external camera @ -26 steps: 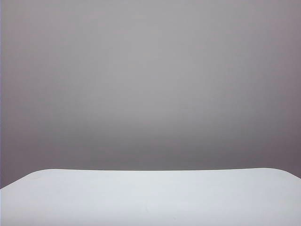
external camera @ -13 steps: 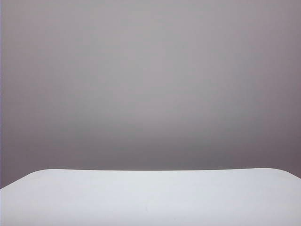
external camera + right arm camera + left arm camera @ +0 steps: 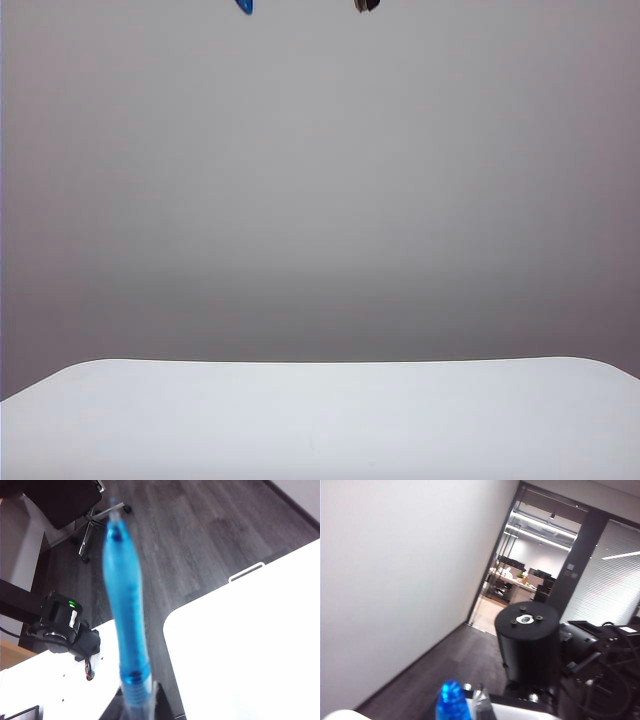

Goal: Pick up the pen and remove the cap.

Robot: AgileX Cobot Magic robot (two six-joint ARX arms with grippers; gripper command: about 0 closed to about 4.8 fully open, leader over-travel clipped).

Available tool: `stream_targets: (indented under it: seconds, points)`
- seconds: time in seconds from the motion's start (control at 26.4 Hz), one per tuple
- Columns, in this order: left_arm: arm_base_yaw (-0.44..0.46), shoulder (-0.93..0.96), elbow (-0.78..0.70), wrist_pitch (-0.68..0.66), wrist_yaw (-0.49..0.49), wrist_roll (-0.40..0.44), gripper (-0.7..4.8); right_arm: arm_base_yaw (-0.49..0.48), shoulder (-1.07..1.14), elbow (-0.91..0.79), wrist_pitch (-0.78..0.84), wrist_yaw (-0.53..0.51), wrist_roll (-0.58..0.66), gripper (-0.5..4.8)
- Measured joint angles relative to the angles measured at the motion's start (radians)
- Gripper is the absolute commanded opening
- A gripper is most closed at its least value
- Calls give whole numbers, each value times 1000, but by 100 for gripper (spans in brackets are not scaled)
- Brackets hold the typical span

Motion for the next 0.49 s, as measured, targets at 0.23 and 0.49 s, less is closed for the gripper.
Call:
stream_targets:
  seconds: [0.23, 0.49]
  points:
    - [126, -2, 1, -105, -230, 133, -6, -14, 32, -2, -71, 278, -20, -6]
    - [100, 36, 0, -784, -496, 563, -6, -177, 129, -2, -151, 403, -41, -6]
